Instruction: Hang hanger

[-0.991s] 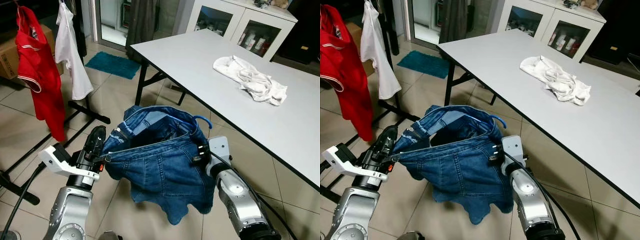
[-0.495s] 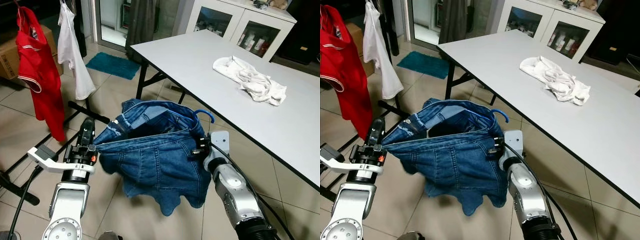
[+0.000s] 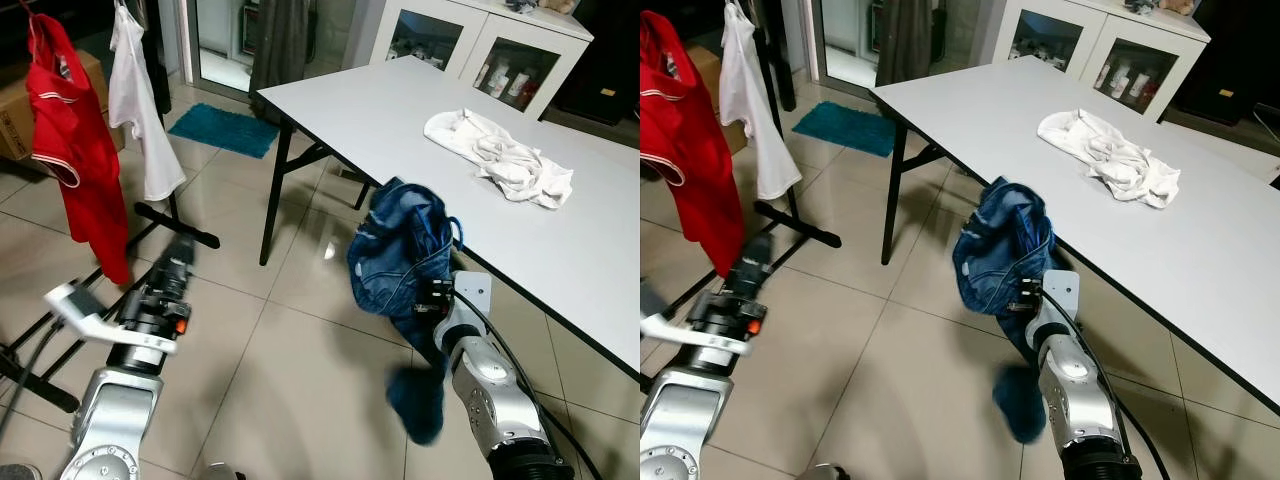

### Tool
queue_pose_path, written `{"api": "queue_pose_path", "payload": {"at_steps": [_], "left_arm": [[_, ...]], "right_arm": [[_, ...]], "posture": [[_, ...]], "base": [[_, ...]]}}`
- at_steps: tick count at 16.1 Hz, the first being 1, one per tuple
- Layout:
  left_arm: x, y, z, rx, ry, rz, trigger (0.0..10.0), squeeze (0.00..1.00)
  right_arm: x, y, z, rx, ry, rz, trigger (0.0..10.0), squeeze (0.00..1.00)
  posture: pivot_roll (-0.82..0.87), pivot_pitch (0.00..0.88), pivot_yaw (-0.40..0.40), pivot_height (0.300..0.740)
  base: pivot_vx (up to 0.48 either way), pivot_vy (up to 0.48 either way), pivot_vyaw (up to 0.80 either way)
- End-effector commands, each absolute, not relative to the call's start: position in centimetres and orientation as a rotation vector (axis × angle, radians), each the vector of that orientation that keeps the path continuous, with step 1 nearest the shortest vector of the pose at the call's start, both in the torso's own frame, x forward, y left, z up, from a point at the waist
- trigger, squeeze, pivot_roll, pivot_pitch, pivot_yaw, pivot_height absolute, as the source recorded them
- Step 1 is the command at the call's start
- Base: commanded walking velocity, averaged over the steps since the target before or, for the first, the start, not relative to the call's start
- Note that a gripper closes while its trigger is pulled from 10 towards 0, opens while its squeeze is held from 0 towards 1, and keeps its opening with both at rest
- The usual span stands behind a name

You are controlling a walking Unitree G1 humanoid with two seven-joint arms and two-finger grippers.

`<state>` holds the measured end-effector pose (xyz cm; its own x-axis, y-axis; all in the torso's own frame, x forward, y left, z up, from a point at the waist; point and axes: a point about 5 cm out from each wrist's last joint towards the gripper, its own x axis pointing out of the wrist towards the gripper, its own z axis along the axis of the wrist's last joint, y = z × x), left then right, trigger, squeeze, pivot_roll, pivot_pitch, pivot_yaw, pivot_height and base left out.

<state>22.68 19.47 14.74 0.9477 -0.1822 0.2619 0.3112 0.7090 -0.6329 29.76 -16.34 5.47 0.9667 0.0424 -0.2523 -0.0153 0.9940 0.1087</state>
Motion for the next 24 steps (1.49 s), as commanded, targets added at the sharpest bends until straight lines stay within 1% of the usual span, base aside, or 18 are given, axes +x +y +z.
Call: {"api": "queue_pose_path", "payload": {"at_steps": [1, 2, 3, 4, 7, 10, 11, 12, 14, 15, 16, 17, 18, 19, 21, 23, 24], "left_arm": [[22.7, 18.7, 13.4, -0.632, -0.115, -0.278, 10.0, 1.0], [22.8, 18.8, 13.0, -0.587, -0.112, -0.26, 10.0, 1.0], [22.8, 18.7, 12.7, -0.533, -0.101, -0.261, 10.0, 0.0], [22.7, 18.3, 12.2, -0.397, -0.081, -0.279, 10.0, 0.0], [22.9, 17.9, 12.0, -0.153, -0.066, -0.357, 10.0, 0.0], [24.3, 20.0, 14.5, 0.039, -0.155, -0.317, 10.0, 0.0], [24.8, 20.9, 16.6, 0.181, -0.219, -0.323, 10.0, 0.0], [25.1, 21.3, 17.8, 0.226, -0.246, -0.314, 10.0, 0.0], [25.3, 21.9, 18.9, 0.226, -0.257, -0.312, 10.0, 0.0], [25.2, 21.7, 18.9, 0.22, -0.24, -0.34, 10.0, 0.0], [24.7, 20.7, 18.6, 0.185, -0.218, -0.435, 10.0, 0.0], [24.1, 19.8, 18.3, 0.135, -0.21, -0.507, 10.0, 1.0], [23.9, 19.5, 18.2, 0.109, -0.205, -0.532, 10.0, 1.0], [23.3, 18.5, 17.6, 0.007, -0.184, -0.589, 10.0, 1.0], [23.5, 18.4, 17.1, -0.055, -0.151, -0.548, 10.0, 1.0], [23.9, 19.2, 16.4, -0.025, -0.129, -0.478, 10.0, 1.0], [24.0, 19.4, 16.4, -0.012, -0.13, -0.463, 10.0, 0.75]], "right_arm": [[30.0, -16.5, 6.2, 0.102, 0.224, 0.049, 0.0, 0.0], [30.0, -15.9, 6.4, 0.088, 0.208, 0.093, 0.0, 0.0], [30.1, -15.5, 6.9, 0.072, 0.182, 0.131, 0.0, 0.0], [30.2, -14.5, 7.9, 0.018, 0.119, 0.219, 0.0, 0.0], [30.8, -13.5, 9.8, -0.093, 0.013, 0.358, 0.0, 0.0], [31.1, -13.0, 10.9, -0.173, -0.043, 0.5, 0.0, 0.0], [31.1, -12.9, 11.2, -0.223, -0.061, 0.554, 0.0, 0.0], [31.1, -12.8, 11.2, -0.245, -0.068, 0.574, 0.0, 0.0], [31.3, -12.6, 11.4, -0.265, -0.081, 0.605, 0.0, 0.0], [31.3, -12.4, 11.5, -0.274, -0.096, 0.629, 0.0, 0.0], [31.3, -12.0, 11.9, -0.284, -0.122, 0.661, 0.0, 0.0], [31.2, -11.8, 12.0, -0.292, -0.132, 0.671, 0.0, 0.0], [31.2, -11.7, 12.0, -0.294, -0.135, 0.672, 0.0, 0.0], [31.2, -11.6, 12.1, -0.307, -0.147, 0.676, 0.0, 0.0], [31.2, -11.5, 12.2, -0.311, -0.162, 0.686, 0.0, 0.0], [31.1, -11.6, 12.3, -0.302, -0.175, 0.697, 0.0, 0.0], [31.0, -11.6, 12.3, -0.3, -0.178, 0.701, 0.0, 0.0]], "posture": [[0.22, 0.074, -0.122, 0.74], [0.21, 0.075, -0.122, 0.74], [0.21, 0.074, -0.122, 0.74], [0.21, 0.075, -0.122, 0.74], [0.21, 0.076, -0.13, 0.74], [0.21, 0.073, -0.143, 0.74], [0.22, 0.069, -0.154, 0.74], [0.23, 0.067, -0.157, 0.74], [0.24, 0.065, -0.162, 0.74], [0.24, 0.062, -0.164, 0.74], [0.24, 0.061, -0.165, 0.74], [0.24, 0.061, -0.165, 0.74], [0.24, 0.061, -0.165, 0.74], [0.25, 0.061, -0.169, 0.74], [0.25, 0.062, -0.169, 0.74], [0.24, 0.063, -0.169, 0.74], [0.24, 0.063, -0.169, 0.74]], "base": [[0.0, 0.0, 0.0], [0.0, 0.0, 0.0], [0.0, 0.0, 0.0], [0.0, 0.0, 0.0], [0.0, 0.0, 0.0], [0.0, 0.0, 0.0], [0.0, 0.0, 0.0], [0.0, 0.0, 0.0], [0.0, 0.0, 0.0], [0.0, 0.0, 0.0], [0.0, 0.0, 0.0], [0.0, 0.0, 0.0], [0.0, 0.0, 0.0], [0.0, 0.0, 0.0], [0.0, 0.0, 0.0], [0.0, 0.0, 0.0], [0.0, 0.0, 0.0]]}}
